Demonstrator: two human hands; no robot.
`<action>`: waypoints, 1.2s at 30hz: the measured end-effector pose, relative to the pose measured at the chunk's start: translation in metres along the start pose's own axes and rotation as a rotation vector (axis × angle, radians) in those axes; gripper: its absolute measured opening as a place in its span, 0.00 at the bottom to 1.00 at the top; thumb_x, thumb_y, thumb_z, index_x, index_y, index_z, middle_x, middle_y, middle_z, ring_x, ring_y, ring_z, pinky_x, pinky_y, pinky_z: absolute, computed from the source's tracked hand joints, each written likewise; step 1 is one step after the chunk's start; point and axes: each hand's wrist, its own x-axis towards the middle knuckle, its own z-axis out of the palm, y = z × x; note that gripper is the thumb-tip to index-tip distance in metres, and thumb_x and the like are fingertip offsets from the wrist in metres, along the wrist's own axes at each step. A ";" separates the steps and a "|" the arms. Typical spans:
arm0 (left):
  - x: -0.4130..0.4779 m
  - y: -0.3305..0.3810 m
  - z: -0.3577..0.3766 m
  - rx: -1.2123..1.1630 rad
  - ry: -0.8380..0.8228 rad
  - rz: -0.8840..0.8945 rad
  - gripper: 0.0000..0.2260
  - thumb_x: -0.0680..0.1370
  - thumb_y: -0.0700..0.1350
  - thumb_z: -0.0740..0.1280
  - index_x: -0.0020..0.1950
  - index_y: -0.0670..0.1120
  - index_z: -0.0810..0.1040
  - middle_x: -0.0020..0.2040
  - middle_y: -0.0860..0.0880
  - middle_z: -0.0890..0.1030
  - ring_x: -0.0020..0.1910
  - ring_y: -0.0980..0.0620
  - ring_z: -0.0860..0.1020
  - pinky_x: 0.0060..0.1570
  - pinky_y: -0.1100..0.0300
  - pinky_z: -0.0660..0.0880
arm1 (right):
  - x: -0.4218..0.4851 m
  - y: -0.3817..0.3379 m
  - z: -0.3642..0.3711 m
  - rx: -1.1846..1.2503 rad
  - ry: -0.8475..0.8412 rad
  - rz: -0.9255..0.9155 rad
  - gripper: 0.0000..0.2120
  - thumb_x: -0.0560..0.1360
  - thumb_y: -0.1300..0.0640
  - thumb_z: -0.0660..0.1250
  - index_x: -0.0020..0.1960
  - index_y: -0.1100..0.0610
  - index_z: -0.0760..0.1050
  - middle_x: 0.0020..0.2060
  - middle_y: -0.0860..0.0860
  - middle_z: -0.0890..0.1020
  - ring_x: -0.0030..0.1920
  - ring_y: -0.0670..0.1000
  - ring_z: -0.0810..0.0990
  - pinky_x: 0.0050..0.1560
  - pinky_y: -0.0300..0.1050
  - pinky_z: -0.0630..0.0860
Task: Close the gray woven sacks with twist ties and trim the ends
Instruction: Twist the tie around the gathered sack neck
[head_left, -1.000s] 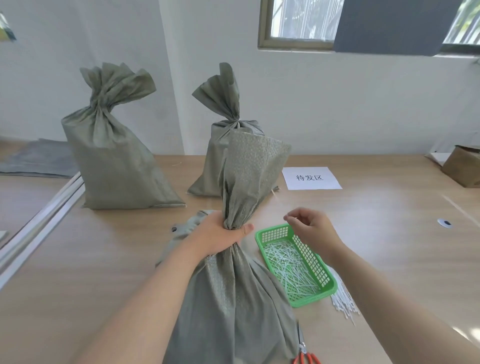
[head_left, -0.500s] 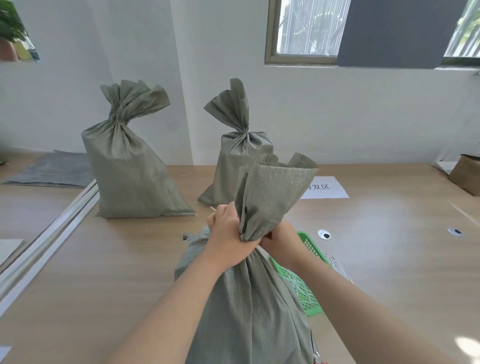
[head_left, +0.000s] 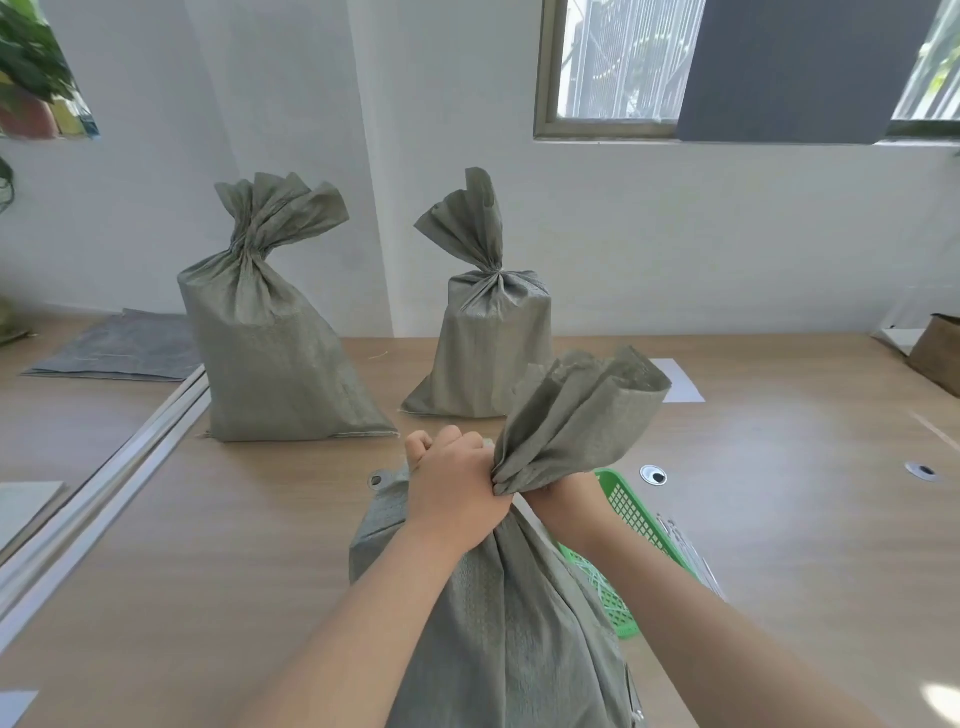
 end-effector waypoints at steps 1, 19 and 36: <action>0.000 -0.001 0.001 0.001 0.006 0.025 0.13 0.70 0.50 0.66 0.28 0.48 0.69 0.28 0.54 0.70 0.34 0.50 0.71 0.42 0.53 0.54 | -0.001 0.002 -0.001 -0.002 -0.012 0.027 0.24 0.76 0.68 0.63 0.31 0.48 0.57 0.27 0.43 0.62 0.30 0.41 0.60 0.33 0.40 0.59; 0.033 0.003 -0.029 -0.142 -0.528 -0.088 0.27 0.67 0.70 0.71 0.59 0.54 0.81 0.57 0.49 0.84 0.59 0.45 0.81 0.55 0.55 0.77 | -0.021 0.012 0.004 0.060 0.022 0.061 0.07 0.66 0.61 0.65 0.31 0.51 0.72 0.27 0.45 0.79 0.29 0.46 0.74 0.33 0.41 0.70; 0.030 -0.016 -0.024 -0.691 -0.681 -0.282 0.24 0.71 0.63 0.76 0.56 0.49 0.78 0.40 0.51 0.80 0.31 0.51 0.74 0.30 0.64 0.74 | -0.029 0.004 -0.001 0.438 0.005 0.089 0.04 0.74 0.63 0.65 0.43 0.56 0.77 0.31 0.49 0.77 0.30 0.46 0.68 0.31 0.39 0.65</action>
